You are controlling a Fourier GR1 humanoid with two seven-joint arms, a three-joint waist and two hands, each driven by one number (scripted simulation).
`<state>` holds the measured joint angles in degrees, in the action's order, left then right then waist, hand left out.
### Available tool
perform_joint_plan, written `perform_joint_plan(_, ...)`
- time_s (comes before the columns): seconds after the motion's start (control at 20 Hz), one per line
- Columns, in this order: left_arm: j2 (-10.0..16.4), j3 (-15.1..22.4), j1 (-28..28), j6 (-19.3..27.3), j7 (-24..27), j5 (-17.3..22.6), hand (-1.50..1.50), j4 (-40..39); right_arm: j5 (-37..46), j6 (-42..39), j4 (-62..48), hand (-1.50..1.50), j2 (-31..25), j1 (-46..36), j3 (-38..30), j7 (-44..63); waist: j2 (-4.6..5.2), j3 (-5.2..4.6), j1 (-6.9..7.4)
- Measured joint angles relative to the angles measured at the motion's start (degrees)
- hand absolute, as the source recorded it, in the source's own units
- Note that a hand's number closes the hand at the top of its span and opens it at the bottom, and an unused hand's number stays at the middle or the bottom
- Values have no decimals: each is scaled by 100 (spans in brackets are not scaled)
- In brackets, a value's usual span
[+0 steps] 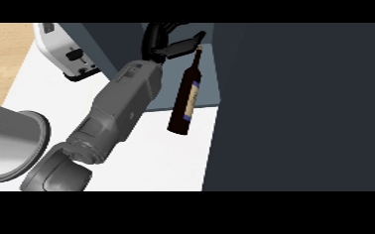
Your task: Pick up the wine, place it into the cabinet and close the cabinet
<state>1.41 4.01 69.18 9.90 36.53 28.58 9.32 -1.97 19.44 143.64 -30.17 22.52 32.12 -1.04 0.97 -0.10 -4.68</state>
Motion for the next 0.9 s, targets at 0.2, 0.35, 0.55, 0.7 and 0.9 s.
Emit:
perform_joint_plan(0.2,-65,-20,93,-97,-87,20,-150,57,-1,2,9,-150,-18,76,-12,0,-31,3,79)
perform_joint_plan(0.35,-103,14,47,-158,-165,35,-150,161,-1,6,28,-150,-74,218,-35,-24,-68,5,140)
perform_joint_plan(0.55,-126,89,-84,-166,-255,124,-150,393,0,65,48,-150,-94,285,-112,2,-103,5,209)
perform_joint_plan(0.7,-133,236,-296,-290,-308,228,-150,645,0,100,59,-150,-103,244,-170,74,-125,5,243)
perform_joint_plan(0.9,-137,535,-807,-524,-322,421,-150,1168,7,136,53,-150,-117,279,-171,103,-159,4,305)
